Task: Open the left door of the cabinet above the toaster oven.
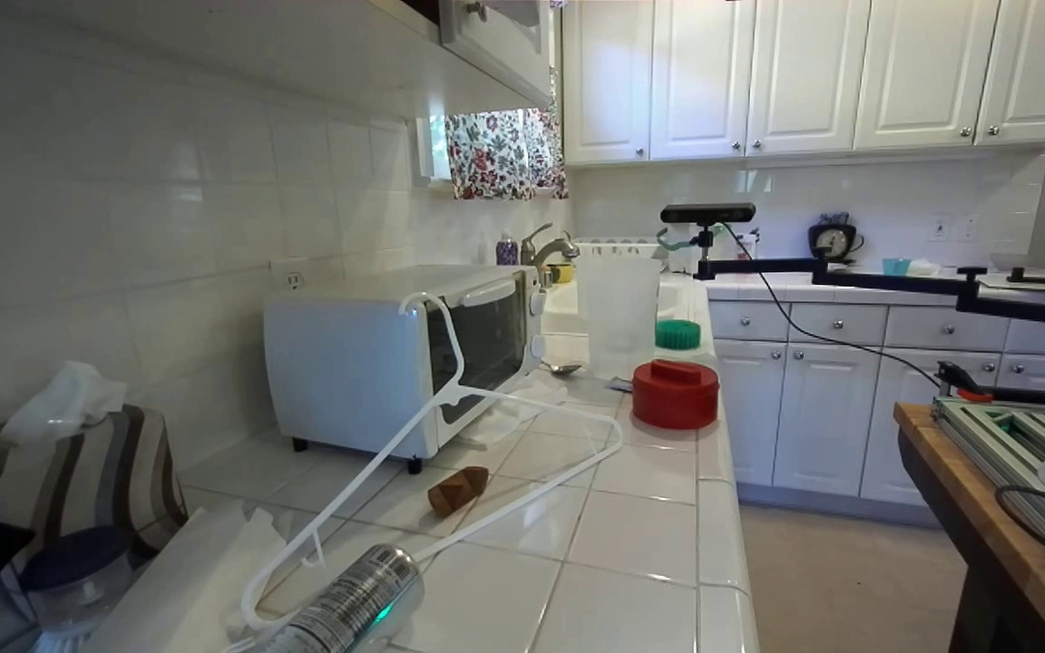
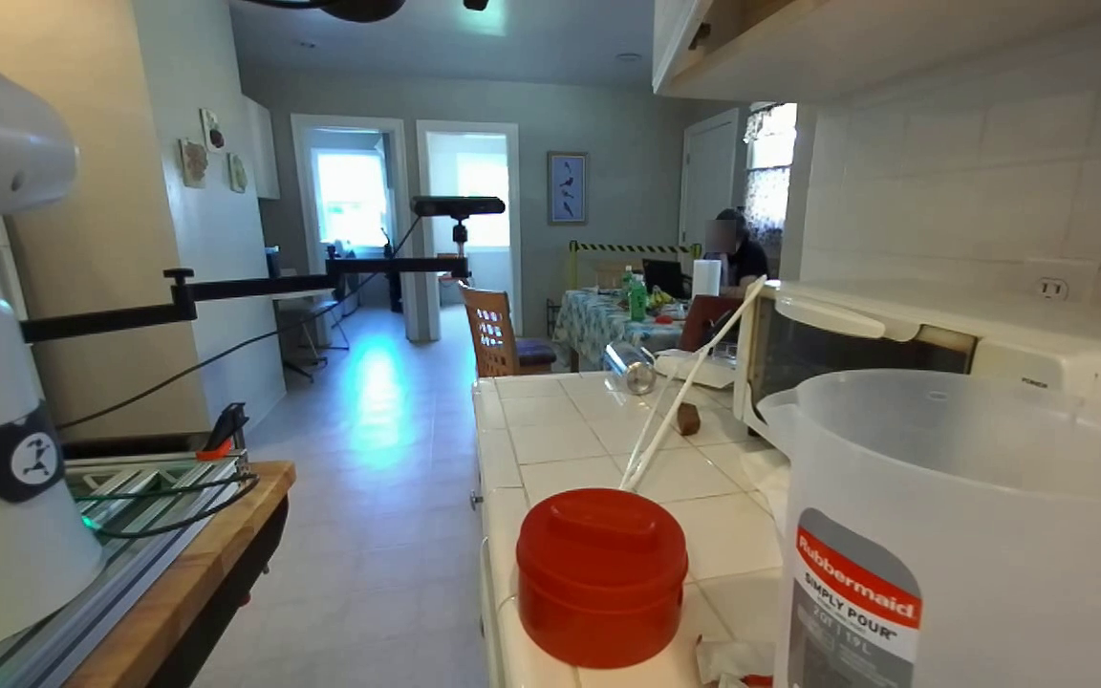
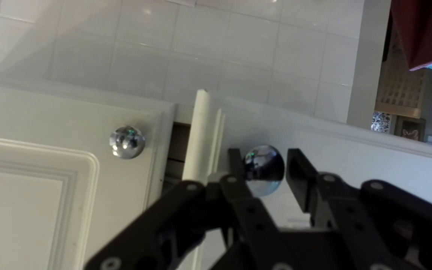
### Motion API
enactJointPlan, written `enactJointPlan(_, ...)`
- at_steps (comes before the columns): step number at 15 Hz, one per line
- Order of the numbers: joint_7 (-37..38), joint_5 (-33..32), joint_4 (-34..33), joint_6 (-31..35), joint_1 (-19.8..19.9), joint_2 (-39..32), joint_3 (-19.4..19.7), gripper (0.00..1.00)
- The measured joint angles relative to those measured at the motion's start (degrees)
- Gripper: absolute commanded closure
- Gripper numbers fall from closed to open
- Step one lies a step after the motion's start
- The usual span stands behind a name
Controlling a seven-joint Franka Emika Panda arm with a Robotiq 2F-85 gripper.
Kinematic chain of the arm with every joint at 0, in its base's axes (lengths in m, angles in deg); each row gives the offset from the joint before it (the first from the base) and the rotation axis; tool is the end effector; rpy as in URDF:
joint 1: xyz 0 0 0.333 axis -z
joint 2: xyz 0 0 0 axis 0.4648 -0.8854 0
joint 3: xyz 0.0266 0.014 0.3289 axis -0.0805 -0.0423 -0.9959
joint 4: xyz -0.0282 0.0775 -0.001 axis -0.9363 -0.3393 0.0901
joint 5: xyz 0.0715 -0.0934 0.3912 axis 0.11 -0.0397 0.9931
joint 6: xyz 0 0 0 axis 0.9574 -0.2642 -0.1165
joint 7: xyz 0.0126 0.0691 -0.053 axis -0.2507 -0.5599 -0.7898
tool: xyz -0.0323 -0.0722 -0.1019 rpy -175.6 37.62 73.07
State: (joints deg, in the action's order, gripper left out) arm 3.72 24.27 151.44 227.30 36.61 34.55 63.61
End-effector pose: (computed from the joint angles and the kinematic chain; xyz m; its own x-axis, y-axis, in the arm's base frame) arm 0.4468 0.1189 0.5788 0.3005 0.2197 0.9281 0.1673 -0.9702 0.1754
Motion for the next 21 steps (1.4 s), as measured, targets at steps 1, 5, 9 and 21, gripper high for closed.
enactJointPlan(1,-0.5,0.7,0.0,-0.1,-1.0,-0.2,0.8,0.90)
enactJointPlan(5,-2.5,3.5,-0.1,-1.2,-5.3,-0.3,3.8,0.90)
enactJointPlan(9,-2.9,4.8,-0.1,-2.2,-8.5,-0.1,5.9,0.90)
enactJointPlan(21,-3.1,7.7,-0.7,-7.0,-15.5,1.2,9.4,0.90)
